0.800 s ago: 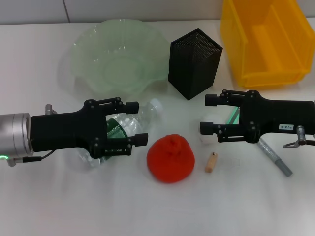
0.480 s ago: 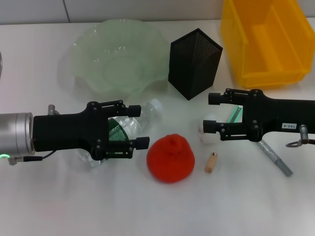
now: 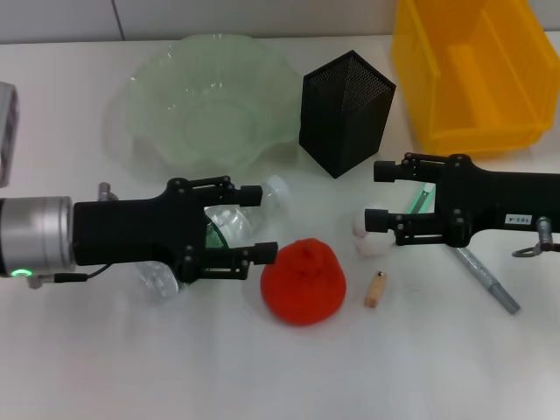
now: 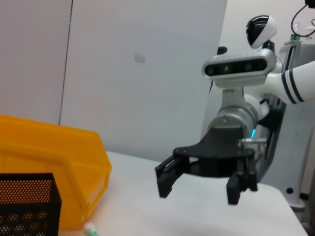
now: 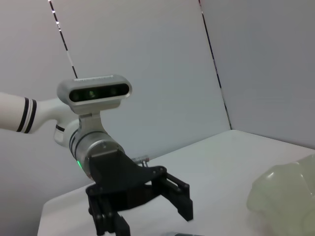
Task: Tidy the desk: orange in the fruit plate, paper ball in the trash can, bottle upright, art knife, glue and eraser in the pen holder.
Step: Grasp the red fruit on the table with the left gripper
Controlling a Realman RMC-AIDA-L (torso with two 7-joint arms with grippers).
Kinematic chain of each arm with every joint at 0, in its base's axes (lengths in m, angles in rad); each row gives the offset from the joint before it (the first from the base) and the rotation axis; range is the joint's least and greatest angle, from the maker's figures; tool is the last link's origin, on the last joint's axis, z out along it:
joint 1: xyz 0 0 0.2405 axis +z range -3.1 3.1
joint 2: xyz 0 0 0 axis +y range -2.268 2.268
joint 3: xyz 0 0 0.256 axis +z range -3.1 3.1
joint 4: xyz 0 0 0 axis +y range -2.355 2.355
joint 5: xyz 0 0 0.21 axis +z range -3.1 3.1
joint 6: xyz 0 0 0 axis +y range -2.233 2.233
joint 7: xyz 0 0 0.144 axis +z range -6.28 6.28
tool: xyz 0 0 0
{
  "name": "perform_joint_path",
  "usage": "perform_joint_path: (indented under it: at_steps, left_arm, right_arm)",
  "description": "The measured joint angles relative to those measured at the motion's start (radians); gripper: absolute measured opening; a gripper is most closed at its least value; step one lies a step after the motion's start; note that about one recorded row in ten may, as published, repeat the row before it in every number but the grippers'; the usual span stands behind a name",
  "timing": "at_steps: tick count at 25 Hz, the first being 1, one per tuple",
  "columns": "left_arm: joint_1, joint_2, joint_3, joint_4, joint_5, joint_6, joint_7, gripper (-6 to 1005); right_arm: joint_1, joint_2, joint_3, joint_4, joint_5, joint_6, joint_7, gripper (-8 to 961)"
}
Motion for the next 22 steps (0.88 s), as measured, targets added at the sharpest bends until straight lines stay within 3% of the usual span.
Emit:
perform_joint_path:
  at_steps: [6,9,22]
  left_arm:
    - [-0.028,-0.036,0.000,0.000,0.066,-0.062,0.000,772]
    - [-0.052,-0.064,-0.005,-0.002,0.123,-0.095,-0.001,771]
    - [-0.080,-0.092,0.002,0.002,0.173,-0.220,-0.029,765]
  right_arm:
    - [-0.008,-0.007,0.028,0.040,0.002,-0.045,0.027,803]
    - [-0.011,-0.010,0.052,0.052,0.002,-0.065,0.028,802]
    - [-0.018,-0.021,0.067,0.073,-0.001,-0.081,0.032,798]
